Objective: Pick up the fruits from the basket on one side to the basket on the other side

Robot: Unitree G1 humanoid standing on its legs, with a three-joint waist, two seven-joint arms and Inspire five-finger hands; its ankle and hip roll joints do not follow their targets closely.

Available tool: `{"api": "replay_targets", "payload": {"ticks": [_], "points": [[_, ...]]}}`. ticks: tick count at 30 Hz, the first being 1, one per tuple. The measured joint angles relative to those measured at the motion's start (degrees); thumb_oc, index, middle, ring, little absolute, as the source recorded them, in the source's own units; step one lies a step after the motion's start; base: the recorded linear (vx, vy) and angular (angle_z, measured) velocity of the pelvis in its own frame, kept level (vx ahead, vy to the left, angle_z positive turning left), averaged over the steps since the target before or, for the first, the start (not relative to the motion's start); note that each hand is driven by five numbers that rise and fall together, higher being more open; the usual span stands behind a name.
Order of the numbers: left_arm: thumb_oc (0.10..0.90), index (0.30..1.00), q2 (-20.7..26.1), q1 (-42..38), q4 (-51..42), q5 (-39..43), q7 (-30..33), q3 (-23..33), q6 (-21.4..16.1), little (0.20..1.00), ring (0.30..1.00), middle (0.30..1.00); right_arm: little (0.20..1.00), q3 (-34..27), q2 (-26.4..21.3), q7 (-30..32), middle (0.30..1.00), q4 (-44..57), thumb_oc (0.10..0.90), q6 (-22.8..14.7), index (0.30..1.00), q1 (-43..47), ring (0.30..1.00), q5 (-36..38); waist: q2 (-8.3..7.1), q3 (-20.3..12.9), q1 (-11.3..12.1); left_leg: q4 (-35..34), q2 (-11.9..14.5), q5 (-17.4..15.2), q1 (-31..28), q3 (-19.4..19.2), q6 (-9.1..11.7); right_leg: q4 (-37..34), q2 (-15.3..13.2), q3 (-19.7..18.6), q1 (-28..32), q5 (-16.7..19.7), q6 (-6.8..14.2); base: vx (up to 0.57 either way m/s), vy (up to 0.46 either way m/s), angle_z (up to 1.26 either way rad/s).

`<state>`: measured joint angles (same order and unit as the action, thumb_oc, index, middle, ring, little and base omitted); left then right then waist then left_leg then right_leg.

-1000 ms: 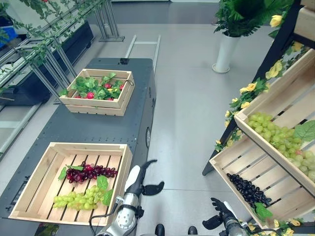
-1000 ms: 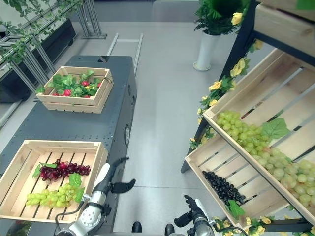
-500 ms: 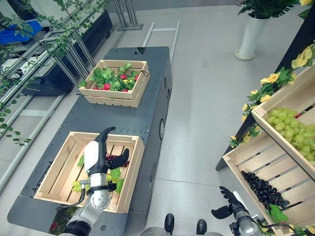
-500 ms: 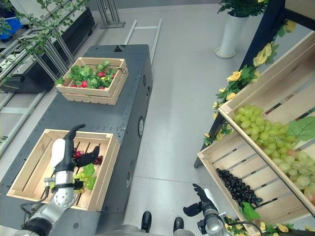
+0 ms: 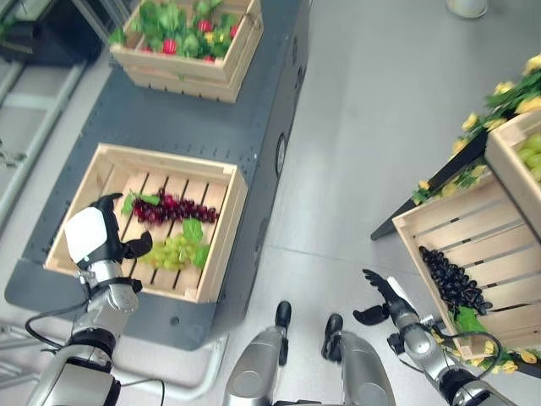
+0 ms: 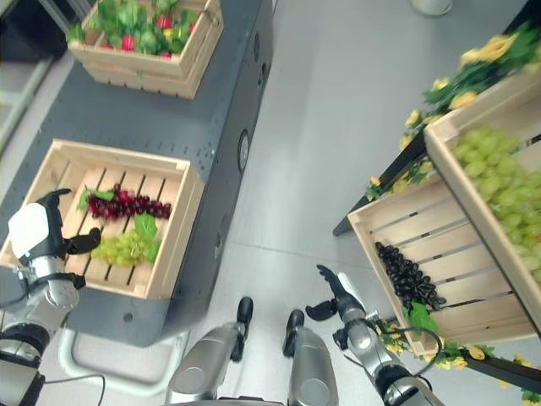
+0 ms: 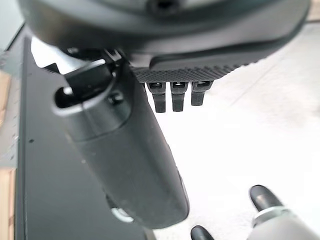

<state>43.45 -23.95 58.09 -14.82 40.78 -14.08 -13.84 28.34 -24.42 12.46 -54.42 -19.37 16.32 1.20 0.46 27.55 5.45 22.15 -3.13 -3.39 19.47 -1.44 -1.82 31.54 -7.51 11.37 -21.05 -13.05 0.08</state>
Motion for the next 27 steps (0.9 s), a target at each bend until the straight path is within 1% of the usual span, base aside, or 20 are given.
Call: {"api": "replay_targets", "payload": {"ticks": [2,3,4,5,7,10,13,15,19,22,27], "points": [[0.8,0.9,0.24,-1.62,-0.02,0.0,-0.65,-1.29,1.14,0.9,0.9,0.9,0.9,0.02,-1.1,0.01,0.9,2.97,0.8,0.16,0.9,0.38,0.9,-0.02,-0.05,1.26,0.32,6.29,0.6,-2.09,5.21,-0.36,-0.02,5.1,-0.42,0.03,-4.22,-1.53,-0.3,-0.11,0.054,0.08],[0.8,0.9,0.24,-1.73,-0.01,0.01,-0.78,-1.35,1.2,0.9,0.9,0.9,0.9,0.04,-1.23,0.01,0.9,3.59,0.8,0.17,0.9,0.37,0.9,-0.04,-0.13,1.3,0.32,7.44,0.76,-2.38,6.36,-0.44,0.02,5.92,-0.38,0.08,-5.14,-1.7,-0.29,-0.11,0.035,0.03],[0.8,0.9,0.33,-2.18,0.0,0.03,-0.8,-1.41,1.45,0.9,0.9,0.9,0.9,0.15,-1.77,0.04,0.9,4.74,0.8,0.17,0.9,0.53,0.9,-0.1,-0.3,1.64,0.35,10.0,0.98,-3.14,8.43,-0.41,0.06,7.84,-0.38,0.13,-6.86,-1.99,-0.72,-0.05,0.011,-0.01],[0.8,0.9,0.4,-2.4,0.02,0.03,-0.79,-1.41,1.67,0.9,0.9,0.9,0.9,0.16,-1.88,0.05,0.9,4.91,0.8,0.17,0.9,0.78,0.9,-0.1,-0.44,1.84,0.47,10.91,1.01,-3.41,9.15,-0.42,0.09,8.59,-0.42,0.12,-7.49,-2.24,-0.79,-0.05,0.021,0.01],[0.8,0.9,0.59,-3.67,0.52,0.03,-0.8,-1.41,1.93,0.9,0.9,0.9,0.9,0.19,-2.15,0.12,0.9,5.24,0.8,0.24,0.9,1.25,0.9,-0.09,-1.21,2.33,0.35,14.13,1.36,-4.27,11.96,-0.28,0.31,11.17,-0.44,0.18,-9.86,-2.98,-0.95,-0.01,0.017,0.0],[0.8,0.9,0.61,-4.31,0.54,-0.01,-0.85,-1.6,2.05,0.9,0.9,0.9,0.9,0.19,-2.22,0.5,0.9,5.17,0.8,0.24,0.9,1.31,0.9,-0.09,-2.1,2.68,0.19,16.03,1.74,-4.6,13.51,-0.25,0.45,12.68,-0.33,0.28,-11.28,-3.23,-1.28,-0.03,0.049,0.0],[0.8,0.9,1.27,-5.9,0.47,-0.02,-1.5,-3.79,2.08,0.9,0.9,0.9,0.9,0.75,-3.18,0.64,0.9,4.99,0.8,0.24,0.9,1.4,0.9,-0.13,-2.34,2.8,0.14,18.1,2.13,-4.89,15.64,-0.25,0.48,14.3,-0.27,0.46,-13.08,-3.43,-1.55,-0.02,0.027,0.01],[0.8,0.9,1.8,-6.51,0.45,-0.03,-2.01,-4.19,1.95,0.9,0.9,0.9,0.9,1.41,-3.76,0.63,0.9,4.93,0.8,0.24,0.9,1.77,0.9,-0.36,-2.58,2.92,0.02,18.94,2.18,-5.01,16.57,-0.11,0.49,14.98,-0.28,0.52,-13.84,-3.53,-1.6,0.0,0.0,0.0],[0.8,0.9,4.17,-7.97,0.13,-0.2,-3.97,-5.84,0.29,0.9,0.9,0.9,0.9,1.45,-3.94,0.63,0.9,4.1,0.8,0.24,0.9,1.6,0.9,-0.7,-3.04,3.05,0.03,20.49,2.21,-5.21,18.21,1.22,0.59,15.84,-0.27,1.51,-14.67,-3.75,-1.73,0.01,-0.011,0.09],[0.8,0.9,5.79,-8.03,-0.81,-0.33,-5.43,-6.31,0.21,0.9,0.9,0.9,0.9,1.54,-3.92,0.63,0.9,4.1,0.8,0.24,0.9,1.62,0.9,-0.77,-3.49,3.03,0.18,20.88,2.22,-5.21,18.97,1.34,0.6,15.97,-0.26,1.78,-15.15,-3.77,-1.76,0.01,0.0,0.06],[0.8,0.9,9.09,-9.34,-2.08,-2.66,-10.1,-11.57,0.52,0.9,0.9,0.9,0.9,1.62,-3.91,0.64,0.9,4.03,0.8,0.24,0.9,2.51,0.9,-0.8,-3.93,3.02,0.33,21.31,2.18,-5.27,20.03,1.4,0.49,16.12,-0.35,1.95,-15.81,-3.76,-1.75,0.0,0.0,0.01]]}}
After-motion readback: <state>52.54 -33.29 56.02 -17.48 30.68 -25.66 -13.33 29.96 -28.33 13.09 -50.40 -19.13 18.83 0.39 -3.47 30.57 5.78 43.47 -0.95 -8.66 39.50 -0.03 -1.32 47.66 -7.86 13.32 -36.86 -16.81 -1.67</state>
